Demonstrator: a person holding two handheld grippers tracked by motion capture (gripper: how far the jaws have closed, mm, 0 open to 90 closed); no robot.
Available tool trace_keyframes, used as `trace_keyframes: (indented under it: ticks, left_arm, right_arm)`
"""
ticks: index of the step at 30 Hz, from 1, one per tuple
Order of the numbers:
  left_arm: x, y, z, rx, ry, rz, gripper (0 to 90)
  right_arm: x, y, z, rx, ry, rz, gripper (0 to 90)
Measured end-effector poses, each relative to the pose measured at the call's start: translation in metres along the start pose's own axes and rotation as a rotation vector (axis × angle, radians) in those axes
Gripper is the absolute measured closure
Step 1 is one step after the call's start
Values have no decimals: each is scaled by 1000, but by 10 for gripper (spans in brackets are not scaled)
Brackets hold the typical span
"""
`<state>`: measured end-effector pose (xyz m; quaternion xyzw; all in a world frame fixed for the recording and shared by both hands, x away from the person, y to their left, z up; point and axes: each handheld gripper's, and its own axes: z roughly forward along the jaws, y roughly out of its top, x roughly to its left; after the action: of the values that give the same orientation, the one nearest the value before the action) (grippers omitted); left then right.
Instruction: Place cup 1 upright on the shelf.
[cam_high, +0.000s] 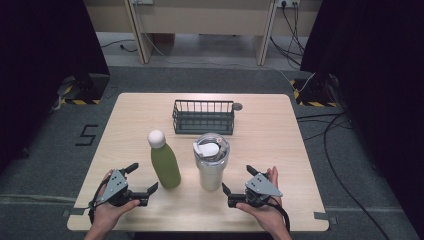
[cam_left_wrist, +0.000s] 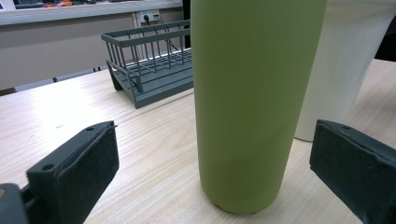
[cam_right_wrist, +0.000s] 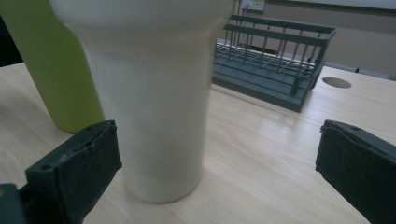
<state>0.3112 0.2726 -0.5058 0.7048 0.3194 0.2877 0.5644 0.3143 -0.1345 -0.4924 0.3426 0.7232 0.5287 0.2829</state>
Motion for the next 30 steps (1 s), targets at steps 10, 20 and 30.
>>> trace_keyframes:
  ticks: [10, 20, 30]
  left_arm:
    - [-1, 0, 0, -3, -12, -10, 2]
    - [-2, -2, 3, 3, -13, -17, 2]
    - [-2, -3, 4, 8, -19, -14, 2]
  right_arm:
    - [15, 2, 23, 10, 53, 2, 3]
    - [21, 7, 45, -2, 75, 13, 28]
    - [26, 9, 62, -9, 83, 18, 70]
